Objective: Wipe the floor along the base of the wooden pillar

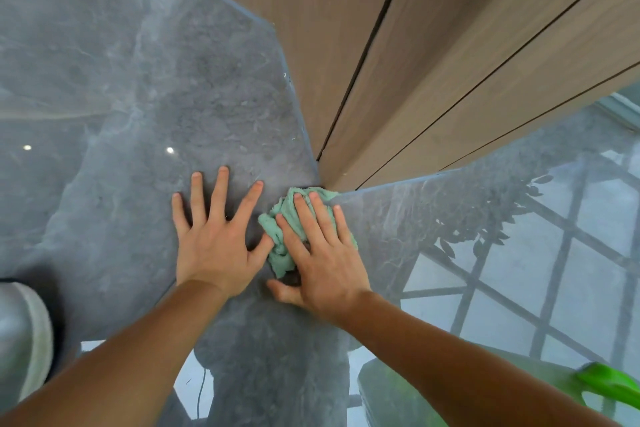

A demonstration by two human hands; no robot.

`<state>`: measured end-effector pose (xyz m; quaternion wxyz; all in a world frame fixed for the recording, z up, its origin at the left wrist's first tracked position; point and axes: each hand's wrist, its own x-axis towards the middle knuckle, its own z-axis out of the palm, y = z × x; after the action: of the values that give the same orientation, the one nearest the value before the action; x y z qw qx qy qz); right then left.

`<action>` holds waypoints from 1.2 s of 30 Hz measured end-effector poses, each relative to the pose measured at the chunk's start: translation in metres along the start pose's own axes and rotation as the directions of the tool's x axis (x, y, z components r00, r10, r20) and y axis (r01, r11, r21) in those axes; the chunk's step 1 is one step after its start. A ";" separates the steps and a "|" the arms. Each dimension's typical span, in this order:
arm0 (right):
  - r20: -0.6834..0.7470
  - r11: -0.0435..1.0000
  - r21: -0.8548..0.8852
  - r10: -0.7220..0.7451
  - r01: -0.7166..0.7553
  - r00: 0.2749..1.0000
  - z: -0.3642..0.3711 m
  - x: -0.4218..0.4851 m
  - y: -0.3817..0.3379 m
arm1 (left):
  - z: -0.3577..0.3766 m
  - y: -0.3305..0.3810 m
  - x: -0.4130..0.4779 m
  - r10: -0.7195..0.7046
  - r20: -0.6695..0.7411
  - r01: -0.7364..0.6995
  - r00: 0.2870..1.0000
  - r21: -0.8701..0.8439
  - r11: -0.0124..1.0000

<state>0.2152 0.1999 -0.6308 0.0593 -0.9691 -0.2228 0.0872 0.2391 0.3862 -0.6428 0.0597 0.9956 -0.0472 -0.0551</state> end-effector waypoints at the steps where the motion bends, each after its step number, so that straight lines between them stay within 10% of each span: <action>1: 0.009 1.000 -0.018 -0.012 0.012 1.000 0.000 0.005 0.000 | -0.001 0.000 -0.001 0.000 0.007 0.000 1.000 -0.005 1.000; 15: 0.020 0.981 -0.103 0.170 -0.167 0.985 -0.014 0.128 -0.009 | -0.006 -0.047 0.028 -0.394 -0.035 0.389 0.919 -0.096 0.916; 36: -0.005 0.971 -0.029 0.235 -0.235 0.972 -0.047 0.276 0.017 | -0.001 -0.055 0.027 -0.381 -0.104 0.374 0.919 -0.082 0.924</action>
<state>0.4762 0.3034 -0.6269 0.0344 -0.9895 -0.1077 0.0896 0.2712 0.4383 -0.6516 0.0809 0.9852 0.1510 -0.0079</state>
